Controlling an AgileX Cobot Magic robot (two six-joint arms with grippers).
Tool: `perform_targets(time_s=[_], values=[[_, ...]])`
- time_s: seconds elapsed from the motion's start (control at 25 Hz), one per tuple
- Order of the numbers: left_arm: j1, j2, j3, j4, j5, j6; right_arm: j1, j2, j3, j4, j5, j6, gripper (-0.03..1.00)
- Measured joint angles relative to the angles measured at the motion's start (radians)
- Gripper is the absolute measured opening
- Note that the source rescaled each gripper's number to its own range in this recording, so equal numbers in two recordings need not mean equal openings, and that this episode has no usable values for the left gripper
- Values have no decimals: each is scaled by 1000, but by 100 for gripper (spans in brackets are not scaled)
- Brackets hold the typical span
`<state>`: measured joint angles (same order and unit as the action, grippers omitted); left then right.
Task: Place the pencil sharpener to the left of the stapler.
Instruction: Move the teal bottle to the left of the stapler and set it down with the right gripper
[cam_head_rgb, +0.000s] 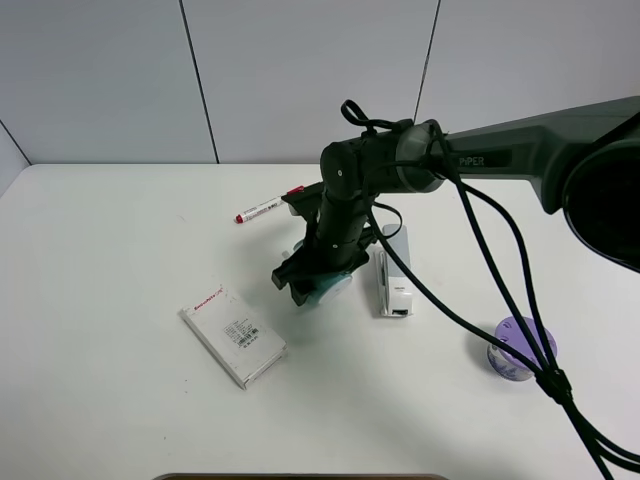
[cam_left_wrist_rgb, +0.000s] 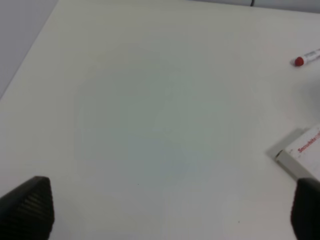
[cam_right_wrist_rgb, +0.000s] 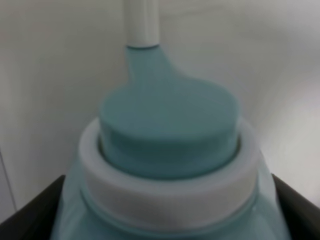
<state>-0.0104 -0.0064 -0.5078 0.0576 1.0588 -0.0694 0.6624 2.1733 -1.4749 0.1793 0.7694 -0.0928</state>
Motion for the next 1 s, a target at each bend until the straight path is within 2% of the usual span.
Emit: perform_targets(time_s=[1.0], values=[[0, 0, 0, 0, 0, 0, 0, 0, 0, 0, -31, 0, 0]])
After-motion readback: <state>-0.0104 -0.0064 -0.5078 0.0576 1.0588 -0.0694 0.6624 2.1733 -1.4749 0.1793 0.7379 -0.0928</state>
